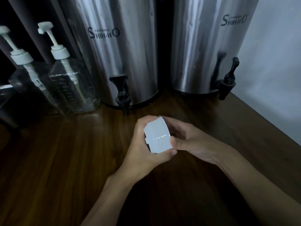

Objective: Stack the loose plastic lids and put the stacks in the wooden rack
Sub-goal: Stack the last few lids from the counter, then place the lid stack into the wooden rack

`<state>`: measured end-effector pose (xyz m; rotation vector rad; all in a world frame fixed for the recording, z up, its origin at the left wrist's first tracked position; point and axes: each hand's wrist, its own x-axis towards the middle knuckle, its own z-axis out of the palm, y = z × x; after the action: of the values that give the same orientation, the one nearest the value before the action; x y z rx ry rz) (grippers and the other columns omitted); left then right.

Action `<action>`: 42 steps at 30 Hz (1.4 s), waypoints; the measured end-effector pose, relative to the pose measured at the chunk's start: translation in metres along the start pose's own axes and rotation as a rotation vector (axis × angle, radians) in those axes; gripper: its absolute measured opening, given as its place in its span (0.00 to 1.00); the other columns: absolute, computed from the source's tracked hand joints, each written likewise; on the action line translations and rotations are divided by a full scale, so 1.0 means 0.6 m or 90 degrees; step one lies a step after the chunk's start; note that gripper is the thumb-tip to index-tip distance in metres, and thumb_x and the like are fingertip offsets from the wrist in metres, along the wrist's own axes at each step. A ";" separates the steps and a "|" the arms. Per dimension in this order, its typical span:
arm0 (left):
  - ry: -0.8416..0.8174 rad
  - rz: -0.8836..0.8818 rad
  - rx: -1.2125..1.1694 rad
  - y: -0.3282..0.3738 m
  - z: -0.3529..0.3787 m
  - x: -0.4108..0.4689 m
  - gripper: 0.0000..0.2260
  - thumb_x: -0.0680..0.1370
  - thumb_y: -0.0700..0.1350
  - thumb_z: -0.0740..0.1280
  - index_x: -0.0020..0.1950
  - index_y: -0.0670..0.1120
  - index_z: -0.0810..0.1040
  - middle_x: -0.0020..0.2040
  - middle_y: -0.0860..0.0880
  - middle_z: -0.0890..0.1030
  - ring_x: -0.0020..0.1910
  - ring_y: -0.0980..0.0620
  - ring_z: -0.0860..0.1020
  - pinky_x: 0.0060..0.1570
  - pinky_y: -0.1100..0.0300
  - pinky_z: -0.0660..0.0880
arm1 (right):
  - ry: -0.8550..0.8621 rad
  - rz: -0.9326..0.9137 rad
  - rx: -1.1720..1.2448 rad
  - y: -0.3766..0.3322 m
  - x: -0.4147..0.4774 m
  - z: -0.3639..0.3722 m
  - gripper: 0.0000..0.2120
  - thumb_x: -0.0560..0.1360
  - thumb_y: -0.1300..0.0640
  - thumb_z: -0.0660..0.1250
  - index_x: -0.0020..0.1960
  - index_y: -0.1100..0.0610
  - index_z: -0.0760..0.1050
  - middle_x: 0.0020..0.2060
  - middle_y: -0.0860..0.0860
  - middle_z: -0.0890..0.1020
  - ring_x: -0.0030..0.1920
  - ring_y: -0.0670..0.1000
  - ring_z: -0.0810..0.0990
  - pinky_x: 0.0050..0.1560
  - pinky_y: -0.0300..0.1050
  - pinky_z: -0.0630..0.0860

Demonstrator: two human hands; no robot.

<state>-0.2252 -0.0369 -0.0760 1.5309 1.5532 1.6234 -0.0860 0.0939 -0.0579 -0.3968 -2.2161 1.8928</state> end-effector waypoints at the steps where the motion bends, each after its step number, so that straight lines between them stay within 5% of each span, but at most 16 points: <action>1: -0.002 0.003 0.001 -0.001 0.000 0.000 0.37 0.66 0.45 0.81 0.66 0.63 0.66 0.60 0.57 0.73 0.62 0.47 0.75 0.54 0.54 0.81 | -0.006 0.002 0.004 0.001 0.000 -0.002 0.50 0.62 0.29 0.74 0.78 0.47 0.64 0.69 0.51 0.76 0.71 0.50 0.73 0.72 0.58 0.70; 13: 0.016 -0.008 0.069 -0.003 0.000 -0.001 0.37 0.65 0.48 0.81 0.68 0.60 0.65 0.64 0.49 0.70 0.66 0.46 0.73 0.59 0.50 0.80 | 0.012 0.023 0.071 0.000 -0.005 -0.008 0.36 0.70 0.47 0.77 0.76 0.43 0.67 0.65 0.45 0.79 0.70 0.46 0.74 0.67 0.46 0.72; 16: 0.026 0.010 0.098 0.009 -0.004 -0.007 0.37 0.65 0.49 0.81 0.67 0.62 0.65 0.64 0.50 0.71 0.66 0.48 0.72 0.59 0.53 0.78 | 0.039 0.026 0.051 -0.014 -0.012 0.007 0.33 0.73 0.41 0.72 0.76 0.44 0.68 0.65 0.51 0.79 0.69 0.50 0.75 0.70 0.53 0.72; 21: 0.041 0.045 0.125 0.038 -0.015 -0.032 0.36 0.65 0.54 0.80 0.67 0.66 0.65 0.64 0.49 0.72 0.65 0.46 0.73 0.59 0.51 0.78 | 0.045 0.034 0.026 -0.046 -0.032 0.044 0.41 0.68 0.29 0.68 0.76 0.45 0.66 0.66 0.54 0.78 0.68 0.54 0.76 0.68 0.58 0.74; 28: 0.142 0.128 0.113 0.118 -0.098 -0.082 0.35 0.66 0.50 0.80 0.67 0.63 0.66 0.62 0.48 0.72 0.63 0.44 0.75 0.55 0.55 0.80 | -0.007 -0.030 0.011 -0.144 -0.018 0.139 0.38 0.69 0.32 0.66 0.76 0.41 0.65 0.67 0.51 0.76 0.70 0.52 0.74 0.68 0.58 0.75; 31: 0.215 0.179 0.094 0.167 -0.141 -0.110 0.34 0.67 0.48 0.79 0.67 0.55 0.65 0.60 0.56 0.73 0.62 0.50 0.76 0.54 0.64 0.77 | -0.039 -0.079 -0.015 -0.198 -0.004 0.197 0.37 0.71 0.30 0.63 0.76 0.43 0.66 0.67 0.51 0.77 0.70 0.53 0.74 0.69 0.57 0.74; 35: 0.328 0.184 0.067 0.218 -0.218 -0.159 0.36 0.65 0.50 0.78 0.67 0.55 0.64 0.59 0.63 0.72 0.61 0.57 0.76 0.52 0.64 0.78 | -0.030 -0.139 0.043 -0.250 0.008 0.266 0.26 0.81 0.39 0.53 0.69 0.52 0.76 0.62 0.53 0.82 0.64 0.52 0.79 0.62 0.50 0.78; 38: 0.413 0.141 0.013 0.253 -0.278 -0.199 0.36 0.63 0.55 0.79 0.67 0.58 0.66 0.60 0.59 0.73 0.60 0.54 0.77 0.50 0.51 0.82 | -0.038 -0.198 0.037 -0.271 0.015 0.323 0.15 0.79 0.52 0.62 0.62 0.50 0.82 0.61 0.50 0.83 0.62 0.51 0.82 0.63 0.50 0.78; 42: 0.479 0.151 -0.037 0.296 -0.340 -0.251 0.32 0.64 0.56 0.79 0.65 0.61 0.69 0.60 0.55 0.75 0.60 0.52 0.78 0.48 0.55 0.81 | -0.041 -0.337 -0.055 -0.281 0.030 0.430 0.19 0.72 0.63 0.71 0.61 0.50 0.80 0.62 0.44 0.76 0.63 0.50 0.80 0.61 0.42 0.79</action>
<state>-0.2926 -0.3038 0.0663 1.1552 1.6756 2.5554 -0.1984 -0.1651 0.0665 0.2273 -2.1639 1.5451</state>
